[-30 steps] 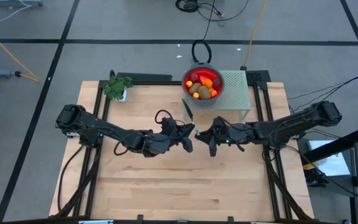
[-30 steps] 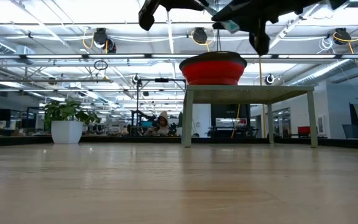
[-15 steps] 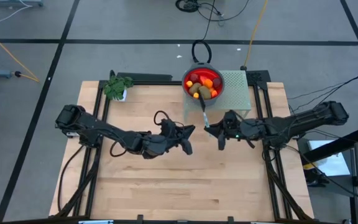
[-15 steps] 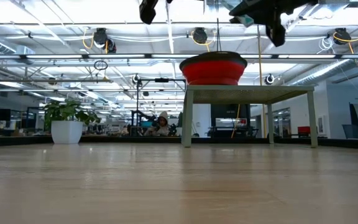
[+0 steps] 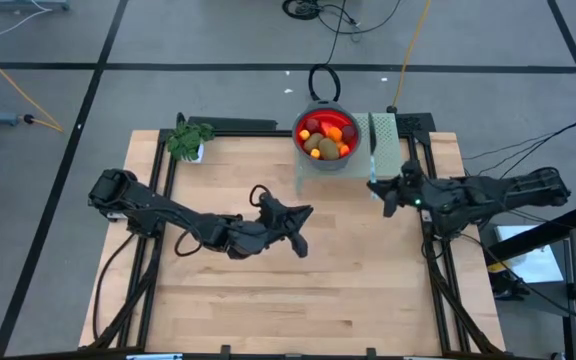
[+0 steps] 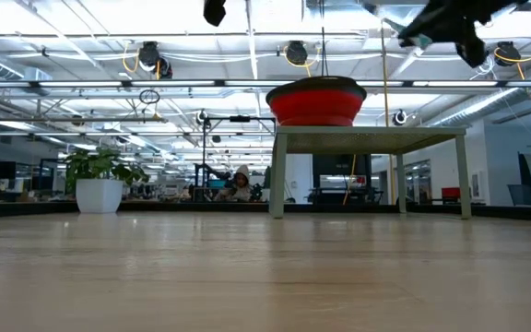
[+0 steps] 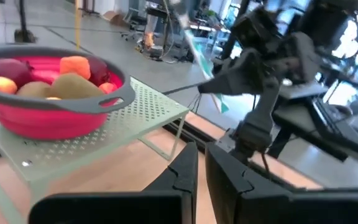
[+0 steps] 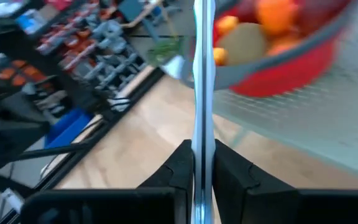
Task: Pick & Place Fruit
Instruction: Put the white table knife on the shelf
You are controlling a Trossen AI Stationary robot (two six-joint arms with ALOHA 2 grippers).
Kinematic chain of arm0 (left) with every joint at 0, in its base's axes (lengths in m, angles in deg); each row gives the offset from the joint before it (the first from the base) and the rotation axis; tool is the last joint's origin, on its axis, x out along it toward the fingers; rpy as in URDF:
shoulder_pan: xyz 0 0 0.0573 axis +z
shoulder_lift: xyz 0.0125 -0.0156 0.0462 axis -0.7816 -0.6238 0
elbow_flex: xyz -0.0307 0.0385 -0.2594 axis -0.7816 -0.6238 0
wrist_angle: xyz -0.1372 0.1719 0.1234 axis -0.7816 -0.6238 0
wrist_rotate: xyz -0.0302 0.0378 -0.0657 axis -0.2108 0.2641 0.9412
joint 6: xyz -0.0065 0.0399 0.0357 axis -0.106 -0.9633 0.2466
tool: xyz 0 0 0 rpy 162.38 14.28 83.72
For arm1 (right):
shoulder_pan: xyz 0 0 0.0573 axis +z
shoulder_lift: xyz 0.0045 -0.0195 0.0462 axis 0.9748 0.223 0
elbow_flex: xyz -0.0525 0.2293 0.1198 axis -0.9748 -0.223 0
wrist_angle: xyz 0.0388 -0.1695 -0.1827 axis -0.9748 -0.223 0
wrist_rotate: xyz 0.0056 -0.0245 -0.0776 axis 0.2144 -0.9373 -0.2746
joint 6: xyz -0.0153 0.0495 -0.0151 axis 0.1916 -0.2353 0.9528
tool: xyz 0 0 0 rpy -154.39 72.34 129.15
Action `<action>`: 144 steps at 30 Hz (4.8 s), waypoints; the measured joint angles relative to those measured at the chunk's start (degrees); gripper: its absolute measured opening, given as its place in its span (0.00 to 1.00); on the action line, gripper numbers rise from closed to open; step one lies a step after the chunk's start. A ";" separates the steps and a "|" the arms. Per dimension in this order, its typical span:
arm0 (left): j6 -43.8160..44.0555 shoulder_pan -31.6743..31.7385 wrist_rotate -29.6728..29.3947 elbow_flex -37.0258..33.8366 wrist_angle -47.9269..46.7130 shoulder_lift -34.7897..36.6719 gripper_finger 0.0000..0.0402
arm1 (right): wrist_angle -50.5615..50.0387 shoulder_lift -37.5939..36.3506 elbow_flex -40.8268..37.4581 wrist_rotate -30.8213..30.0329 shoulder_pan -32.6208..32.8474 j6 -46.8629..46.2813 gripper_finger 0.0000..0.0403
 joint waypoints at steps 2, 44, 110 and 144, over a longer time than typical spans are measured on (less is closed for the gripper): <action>-1.23 0.21 1.76 0.00 -0.89 0.00 0.06 | -4.25 -1.70 0.00 -0.12 -1.09 -2.47 0.07; -2.82 13.55 40.54 -9.99 7.53 0.02 0.06 | -7.39 8.91 0.00 45.56 -51.43 -3.58 0.07; -7.52 20.87 57.19 -9.99 10.02 0.02 0.06 | -3.01 16.73 0.04 46.79 -54.66 -2.52 0.17; -7.14 20.87 56.56 -9.99 10.04 0.02 0.06 | -1.59 8.61 -0.04 43.86 -49.88 24.39 0.09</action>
